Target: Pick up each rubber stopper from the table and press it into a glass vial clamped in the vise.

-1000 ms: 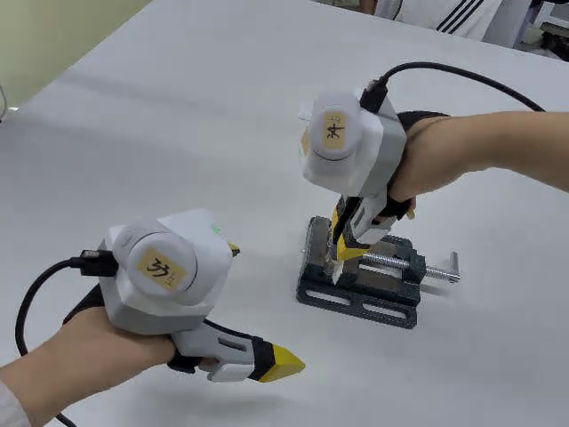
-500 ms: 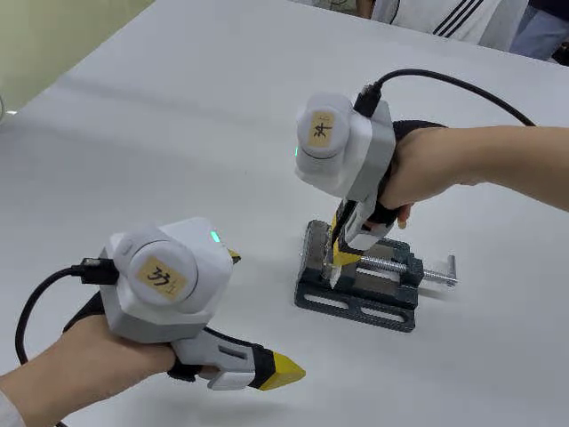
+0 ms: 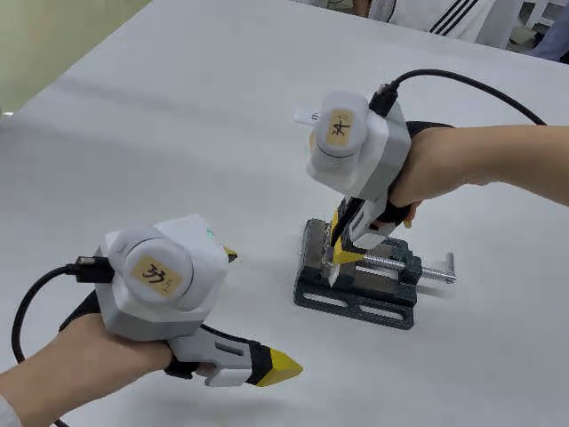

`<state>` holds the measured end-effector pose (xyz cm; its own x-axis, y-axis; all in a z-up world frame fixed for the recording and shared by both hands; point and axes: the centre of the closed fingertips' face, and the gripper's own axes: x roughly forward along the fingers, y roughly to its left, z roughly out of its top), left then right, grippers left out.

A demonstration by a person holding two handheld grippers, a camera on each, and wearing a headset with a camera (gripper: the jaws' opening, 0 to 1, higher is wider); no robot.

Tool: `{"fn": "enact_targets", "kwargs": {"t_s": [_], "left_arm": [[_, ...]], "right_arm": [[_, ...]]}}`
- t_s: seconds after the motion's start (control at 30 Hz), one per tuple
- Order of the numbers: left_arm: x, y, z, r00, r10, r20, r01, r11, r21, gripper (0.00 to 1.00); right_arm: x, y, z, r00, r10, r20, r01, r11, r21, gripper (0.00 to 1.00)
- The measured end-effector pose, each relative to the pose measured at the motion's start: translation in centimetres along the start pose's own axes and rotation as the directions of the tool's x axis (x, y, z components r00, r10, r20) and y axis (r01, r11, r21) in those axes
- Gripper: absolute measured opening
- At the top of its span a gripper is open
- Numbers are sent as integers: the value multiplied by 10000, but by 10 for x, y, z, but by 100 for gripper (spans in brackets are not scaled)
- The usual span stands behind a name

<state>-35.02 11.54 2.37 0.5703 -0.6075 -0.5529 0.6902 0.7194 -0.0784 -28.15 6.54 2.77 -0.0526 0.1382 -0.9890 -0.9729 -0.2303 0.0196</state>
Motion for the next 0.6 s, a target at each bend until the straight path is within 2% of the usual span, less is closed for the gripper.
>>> {"fn": "enact_targets", "kwargs": {"t_s": [0.27,0.4,0.6], "left_arm": [[-1,1,-1,10000,-1,-30,1,10000,-23,89],[-1,0,-1,10000,-16,-33,16,10000,-23,89],[-1,0,2,10000,39,68,-39,10000,10,89]], "right_arm": [[-2,2,0,10000,45,13,-45,9998,-178,9],[-7,1,-3,9999,-102,49,103,9997,-230,13],[-18,-1,-3,9989,27,471,-35,9999,169,7]]}}
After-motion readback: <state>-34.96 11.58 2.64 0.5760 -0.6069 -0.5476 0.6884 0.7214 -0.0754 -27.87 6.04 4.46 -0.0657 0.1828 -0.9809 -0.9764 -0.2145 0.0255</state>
